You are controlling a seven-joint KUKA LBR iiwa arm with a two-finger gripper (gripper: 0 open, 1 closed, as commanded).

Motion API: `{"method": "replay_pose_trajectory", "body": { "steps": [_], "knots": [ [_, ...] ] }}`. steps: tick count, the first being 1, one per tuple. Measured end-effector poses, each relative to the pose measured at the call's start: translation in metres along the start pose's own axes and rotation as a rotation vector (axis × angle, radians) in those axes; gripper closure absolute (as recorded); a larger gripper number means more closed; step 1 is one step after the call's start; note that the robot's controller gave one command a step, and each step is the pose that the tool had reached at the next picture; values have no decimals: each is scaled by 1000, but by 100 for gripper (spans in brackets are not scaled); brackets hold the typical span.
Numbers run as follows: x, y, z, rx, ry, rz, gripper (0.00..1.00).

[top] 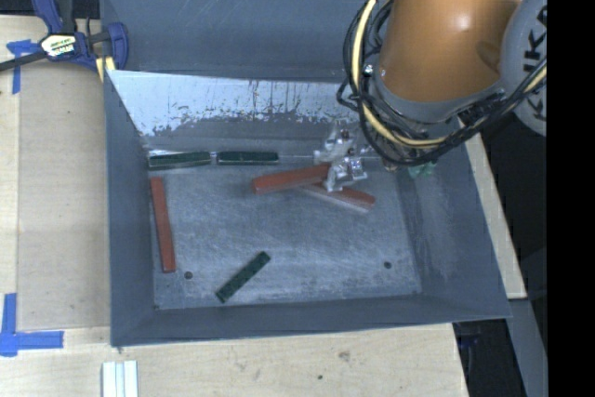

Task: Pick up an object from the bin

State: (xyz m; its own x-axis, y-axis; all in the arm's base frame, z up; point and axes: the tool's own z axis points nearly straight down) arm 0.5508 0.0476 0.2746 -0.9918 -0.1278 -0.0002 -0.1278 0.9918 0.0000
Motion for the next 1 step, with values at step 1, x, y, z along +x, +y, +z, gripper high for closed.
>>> {"method": "replay_pose_trajectory", "body": {
  "steps": [1],
  "knots": [
    [0, 0, -22, 0, 0, -7, 100]
  ]
}}
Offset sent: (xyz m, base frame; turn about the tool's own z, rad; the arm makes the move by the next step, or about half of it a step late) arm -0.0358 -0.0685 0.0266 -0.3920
